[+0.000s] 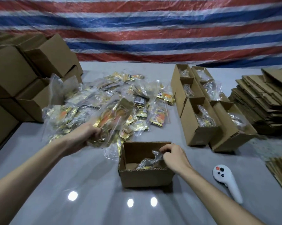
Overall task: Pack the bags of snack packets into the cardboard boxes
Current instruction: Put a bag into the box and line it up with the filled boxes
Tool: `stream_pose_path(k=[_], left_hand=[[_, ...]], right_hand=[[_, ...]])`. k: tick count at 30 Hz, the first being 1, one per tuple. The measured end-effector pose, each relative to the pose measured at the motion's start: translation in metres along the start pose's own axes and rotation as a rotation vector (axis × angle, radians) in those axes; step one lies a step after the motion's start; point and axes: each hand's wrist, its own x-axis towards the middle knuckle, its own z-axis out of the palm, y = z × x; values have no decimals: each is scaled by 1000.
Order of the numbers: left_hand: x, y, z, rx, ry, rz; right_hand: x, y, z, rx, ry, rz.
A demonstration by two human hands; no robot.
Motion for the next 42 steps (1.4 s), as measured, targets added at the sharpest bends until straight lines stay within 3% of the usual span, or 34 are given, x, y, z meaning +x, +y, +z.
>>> stream_pose_path(k=[6,11,25,28,31,34,37,42], left_hand=[[-16,35,65,232,-270,197],[-4,15,105,531,-423,75],[17,-16,130,1357,-196,-47],[17,-15,131,1269,-236,-29],[16,-6,135,943,-313,76],[17,-8,141,1019,-297,180],[23,-22,146,1158,-206,55],[41,-38,143,778,-291,-224]], right_hand=[[-4,4,-3,212,44,-9],[-6,16,-1,389,23,15],[-7,20,-17,245,-147,-126],[-10,16,-20,258,-195,-135],[-14,10,-23,261,-205,-122],[-16,6,-26,279,-224,-136],[-19,6,-25,282,-269,-138],[-14,12,-17,118,-197,-163]])
